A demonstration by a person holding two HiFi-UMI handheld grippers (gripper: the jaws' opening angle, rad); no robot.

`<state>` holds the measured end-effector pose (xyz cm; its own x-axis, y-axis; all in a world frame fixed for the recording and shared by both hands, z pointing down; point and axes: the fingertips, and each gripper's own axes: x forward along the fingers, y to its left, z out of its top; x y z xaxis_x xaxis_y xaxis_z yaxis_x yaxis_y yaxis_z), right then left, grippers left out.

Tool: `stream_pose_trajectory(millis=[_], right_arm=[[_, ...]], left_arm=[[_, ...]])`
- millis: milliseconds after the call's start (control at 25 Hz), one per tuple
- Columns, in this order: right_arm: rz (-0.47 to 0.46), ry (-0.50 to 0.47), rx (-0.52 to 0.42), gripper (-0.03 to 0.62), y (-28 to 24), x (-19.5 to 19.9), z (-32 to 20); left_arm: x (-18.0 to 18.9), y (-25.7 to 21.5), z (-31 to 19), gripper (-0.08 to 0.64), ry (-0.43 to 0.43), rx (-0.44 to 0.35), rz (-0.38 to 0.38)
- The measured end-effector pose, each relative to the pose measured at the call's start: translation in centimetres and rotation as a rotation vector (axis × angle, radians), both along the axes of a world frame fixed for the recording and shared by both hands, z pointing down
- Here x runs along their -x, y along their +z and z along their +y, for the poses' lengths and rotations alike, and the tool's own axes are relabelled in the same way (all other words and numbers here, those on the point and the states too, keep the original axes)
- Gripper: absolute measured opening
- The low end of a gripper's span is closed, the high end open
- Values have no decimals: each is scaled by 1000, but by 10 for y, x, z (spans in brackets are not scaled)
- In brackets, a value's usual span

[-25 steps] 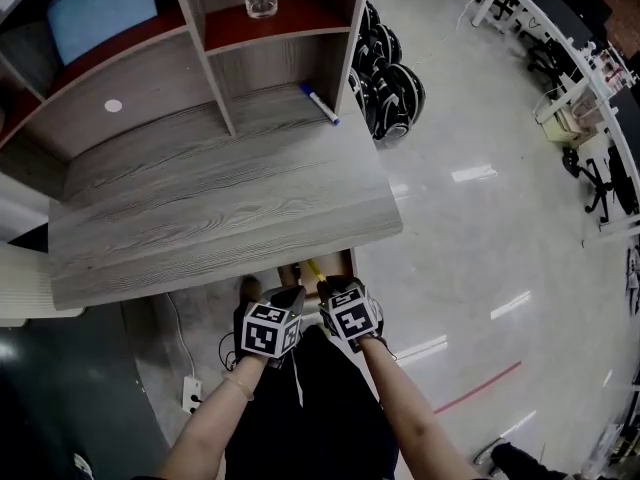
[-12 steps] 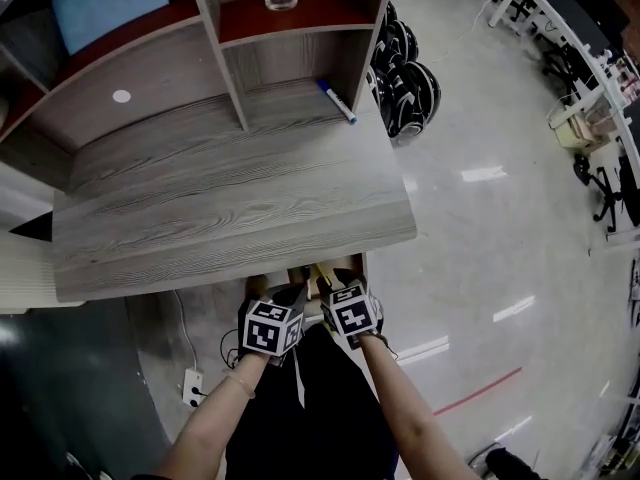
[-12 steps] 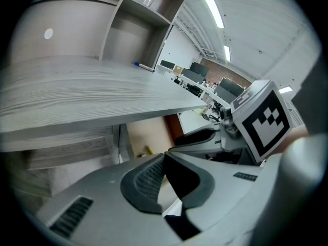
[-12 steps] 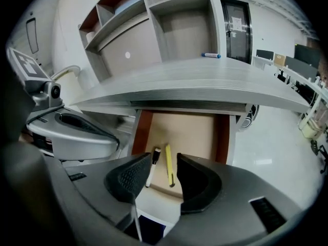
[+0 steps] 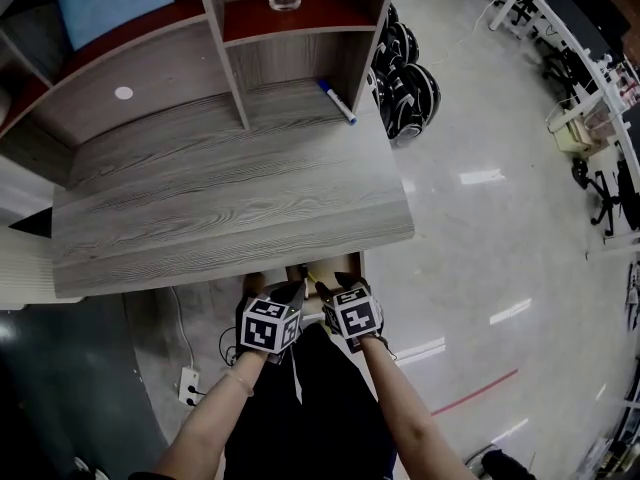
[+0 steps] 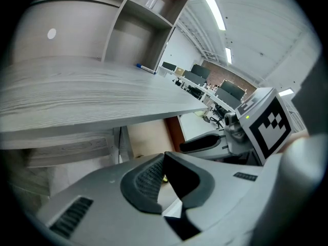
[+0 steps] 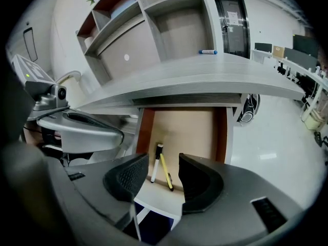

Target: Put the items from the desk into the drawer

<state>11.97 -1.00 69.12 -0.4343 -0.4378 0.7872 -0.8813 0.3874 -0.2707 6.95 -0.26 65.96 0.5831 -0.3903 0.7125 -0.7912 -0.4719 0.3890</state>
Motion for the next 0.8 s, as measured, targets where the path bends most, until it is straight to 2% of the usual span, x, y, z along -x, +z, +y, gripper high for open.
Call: stream_pose_trajectory(millis=[240,280,320,360,520,800], right_arm=[[-69,26,-21,164,-22,0,12],[-67,36,-35,149,-26,-1,14],[-65,46,-55,96,-30,-3,15],[-68,53,-75,72,-35,-4,15],[-114,67,-134,10,-61,-2,19],[-189,104,-283,6,-113,3,23]], left_arm=[[-5,-10,6,28,3,-13,27],[-5,-13,7,28,3,-17,31],[-6,-17,8,28,3,-23,35],[-7,-21,8,28,4,-31,42],[-10,-42,7,28,-3,-66,79],[-7,-88,8,26,-38,-139,152]])
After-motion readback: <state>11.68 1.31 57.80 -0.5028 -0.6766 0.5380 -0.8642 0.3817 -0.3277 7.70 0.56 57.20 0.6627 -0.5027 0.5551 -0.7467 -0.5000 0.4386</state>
